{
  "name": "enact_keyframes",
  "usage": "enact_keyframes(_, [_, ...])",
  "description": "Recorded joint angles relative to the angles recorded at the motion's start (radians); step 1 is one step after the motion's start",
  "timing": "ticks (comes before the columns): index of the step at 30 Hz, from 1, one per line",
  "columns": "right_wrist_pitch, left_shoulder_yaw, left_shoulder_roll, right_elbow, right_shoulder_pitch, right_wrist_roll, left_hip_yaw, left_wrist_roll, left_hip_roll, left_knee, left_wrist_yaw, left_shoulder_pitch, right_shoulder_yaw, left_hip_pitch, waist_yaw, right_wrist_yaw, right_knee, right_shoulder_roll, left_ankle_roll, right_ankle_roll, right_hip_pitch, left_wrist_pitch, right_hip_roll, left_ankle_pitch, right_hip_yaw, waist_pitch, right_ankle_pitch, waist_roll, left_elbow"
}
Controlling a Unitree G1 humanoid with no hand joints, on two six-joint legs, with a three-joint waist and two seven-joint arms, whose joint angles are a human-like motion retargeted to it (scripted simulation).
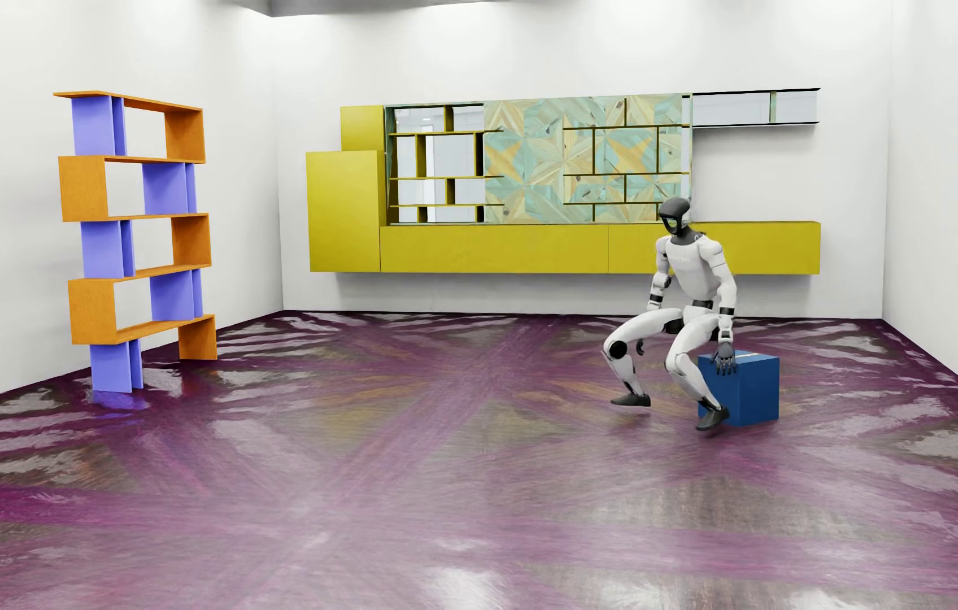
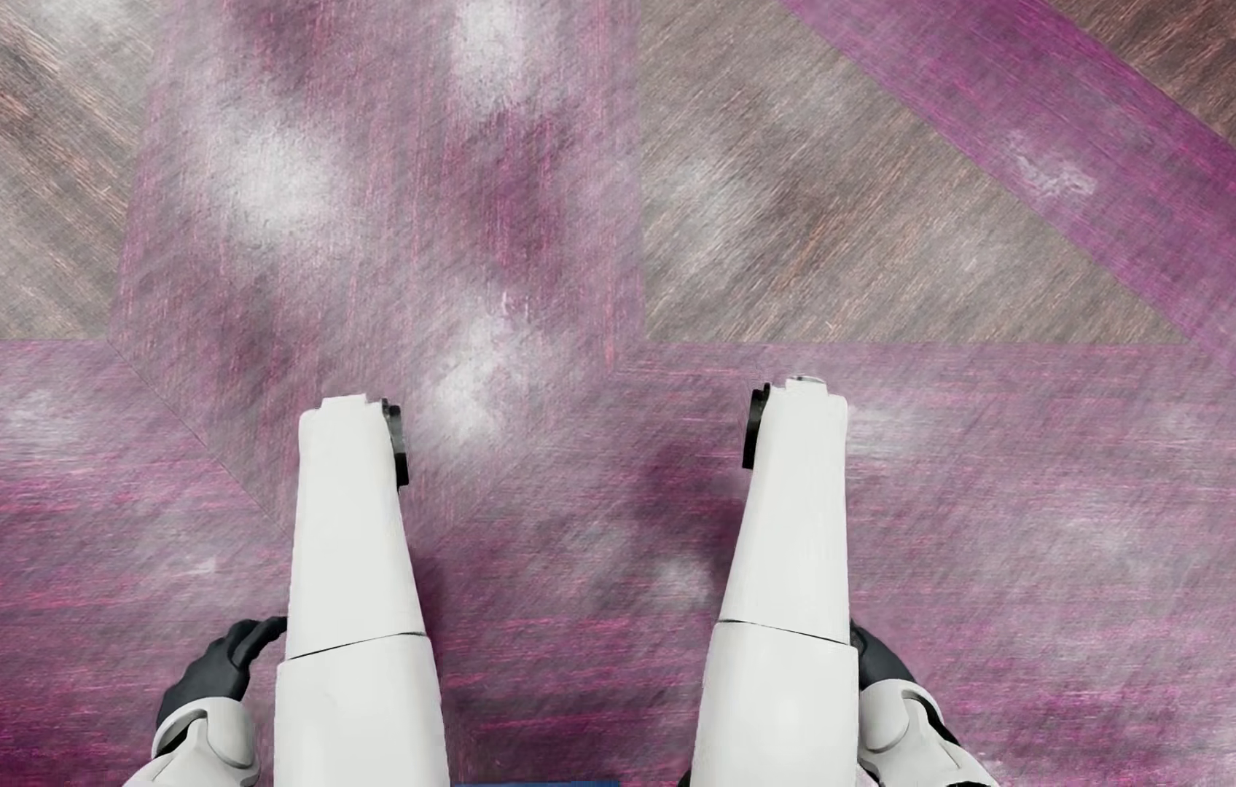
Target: Get off of the dark blue box
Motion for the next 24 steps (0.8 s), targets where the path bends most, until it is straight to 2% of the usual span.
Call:
enact_keyframes(1, [-0.001,0.008,-0.001,-0.008,-0.001,-0.005,-0.002,-0.008,0.002,0.000,0.001,-0.003,0.001,-0.021,0.000,0.009,0.000,-0.006,0.002,0.005,-0.018,-0.003,0.004,-0.001,0.004,0.000,-0.003,0.002,-0.004])
enact_keyframes(2, [0.011,0.008,-0.004,-0.017,-0.008,-0.013,-0.003,0.013,-0.004,-0.004,-0.004,0.001,-0.004,-0.045,0.003,0.012,0.000,-0.011,0.009,0.002,-0.046,0.021,0.008,0.004,0.012,0.004,0.003,0.001,-0.013])
enact_keyframes(3, [0.011,0.013,0.004,-0.023,-0.013,-0.007,-0.009,0.015,-0.006,-0.010,-0.040,0.001,0.002,-0.073,0.001,0.020,-0.007,-0.015,0.007,-0.003,-0.071,0.019,0.015,0.003,0.015,-0.001,0.003,0.001,-0.029])
enact_keyframes(5, [0.011,0.015,-0.001,-0.014,-0.027,-0.004,-0.011,0.025,-0.007,-0.039,-0.003,0.004,0.015,-0.106,0.006,0.010,-0.042,-0.023,0.006,-0.016,-0.100,0.050,0.024,-0.009,0.013,-0.018,0.002,0.002,-0.022])
enact_keyframes(6, [0.003,0.026,-0.001,0.002,-0.039,0.001,-0.008,0.009,-0.002,-0.063,-0.035,0.008,0.030,-0.107,0.002,0.034,-0.073,-0.024,0.016,-0.029,-0.096,0.007,0.035,-0.009,0.005,-0.029,0.006,0.008,-0.018])
enact_keyframes(7, [0.007,0.028,-0.008,0.010,-0.052,0.010,-0.004,0.004,-0.004,-0.091,0.001,0.014,0.035,-0.116,0.003,0.007,-0.103,-0.022,0.029,-0.019,-0.106,0.019,0.041,-0.001,0.005,-0.055,0.023,0.002,-0.001])
enact_keyframes(8, [0.001,0.028,-0.009,0.008,-0.054,0.026,-0.003,0.002,0.007,-0.124,0.013,0.027,0.047,-0.093,0.005,0.017,-0.141,-0.025,0.028,-0.010,-0.080,0.038,0.047,-0.015,-0.002,-0.077,0.024,0.009,0.021])
enact_keyframes(9, [0.016,0.014,-0.009,-0.003,-0.063,0.001,0.006,-0.012,-0.002,-0.180,-0.001,0.038,0.048,-0.065,0.005,0.019,-0.200,-0.034,0.049,-0.020,-0.037,0.022,0.043,-0.004,-0.019,-0.086,0.029,0.019,0.018])
enact_keyframes(10, [0.001,0.010,-0.013,-0.012,-0.076,0.021,0.027,-0.028,-0.011,-0.252,0.001,0.044,0.054,-0.027,0.004,0.016,-0.272,-0.041,0.087,-0.049,0.012,0.022,0.055,0.016,-0.049,-0.104,0.038,0.030,0.027])
enact_keyframes(11, [0.002,0.020,-0.024,-0.021,-0.072,-0.003,0.033,-0.030,0.000,-0.312,-0.001,0.049,0.052,0.024,0.010,0.031,-0.347,-0.043,0.078,-0.061,0.069,0.026,0.073,0.019,-0.066,-0.123,0.056,0.037,0.044])
enact_keyframes(12, [-0.019,0.014,-0.032,-0.033,-0.075,0.023,0.045,-0.037,-0.001,-0.392,0.020,0.058,0.061,0.070,0.011,0.013,-0.441,-0.047,0.083,-0.107,0.125,0.042,0.094,0.036,-0.078,-0.154,0.066,0.045,0.052])
enact_keyframes(13, [-0.022,0.014,-0.035,-0.037,-0.070,0.018,0.053,-0.035,-0.007,-0.479,0.013,0.066,0.064,0.124,0.011,0.015,-0.541,-0.049,0.081,-0.123,0.189,0.030,0.106,0.052,-0.080,-0.185,0.101,0.051,0.053])
enact_keyframes(15, [-0.041,-0.019,-0.040,-0.059,-0.021,0.010,0.089,-0.033,-0.021,-0.675,0.002,0.091,0.049,0.274,0.015,0.032,-0.756,-0.066,0.110,-0.184,0.361,0.056,0.136,0.093,-0.109,-0.249,0.170,0.072,0.065])
enact_keyframes(16, [-0.042,-0.029,-0.044,-0.073,0.015,0.012,0.095,-0.034,-0.051,-0.769,-0.015,0.091,0.041,0.322,0.008,0.022,-0.834,-0.061,0.114,-0.200,0.400,0.032,0.133,0.110,-0.089,-0.304,0.200,0.060,0.078])
enact_keyframes(17, [-0.057,-0.064,-0.040,-0.054,0.044,-0.004,0.107,-0.039,-0.063,-0.869,-0.026,0.091,0.023,0.423,-0.004,0.047,-0.919,-0.053,0.127,-0.230,0.509,0.036,0.141,0.128,-0.101,-0.327,0.235,0.065,0.101])
enact_keyframes(18, [-0.060,-0.076,-0.060,-0.042,0.081,-0.001,0.126,-0.047,-0.063,-0.966,-0.039,0.081,0.033,0.533,-0.005,0.045,-0.924,-0.051,0.129,-0.201,0.560,0.031,0.150,0.136,-0.060,-0.345,0.291,0.078,0.122])
enact_keyframes(19, [-0.058,-0.107,-0.076,-0.039,0.117,-0.004,0.121,-0.019,-0.093,-1.053,-0.058,0.074,0.008,0.570,-0.021,0.054,-0.875,-0.051,0.151,-0.157,0.523,0.044,0.136,0.171,-0.021,-0.400,0.370,0.089,0.133])
enact_keyframes(20, [-0.052,-0.097,-0.083,-0.037,0.157,-0.002,0.136,-0.020,-0.092,-1.172,-0.057,0.076,-0.005,0.682,-0.033,0.057,-0.844,-0.041,0.151,-0.143,0.522,0.040,0.143,0.184,-0.001,-0.426,0.387,0.090,0.110])
enact_keyframes(21, [-0.057,-0.066,-0.111,-0.019,0.174,-0.050,0.176,0.023,-0.101,-1.248,-0.074,0.062,-0.017,0.753,-0.051,0.045,-0.838,-0.034,0.143,-0.150,0.515,-0.034,0.138,0.182,-0.063,-0.441,0.378,0.103,0.098])
enact_keyframes(22, [-0.045,-0.073,-0.108,-0.015,0.208,-0.065,0.201,0.045,-0.104,-1.351,-0.107,0.058,-0.040,0.841,-0.062,0.076,-0.891,-0.020,0.132,-0.114,0.518,-0.043,0.123,0.198,-0.080,-0.452,0.386,0.098,0.049])
enact_keyframes(23, [-0.059,-0.082,-0.111,0.001,0.235,-0.063,0.223,0.060,-0.095,-1.444,-0.121,0.045,-0.057,0.917,-0.076,0.077,-0.978,-0.006,0.120,-0.120,0.518,-0.058,0.120,0.206,-0.100,-0.471,0.437,0.106,0.016])
enact_keyframes(24, [-0.049,-0.097,-0.116,0.016,0.265,-0.068,0.241,0.074,-0.103,-1.540,-0.133,0.034,-0.058,0.999,-0.087,0.088,-1.084,0.000,0.120,-0.101,0.517,-0.074,0.110,0.223,-0.110,-0.485,0.476,0.111,-0.029])
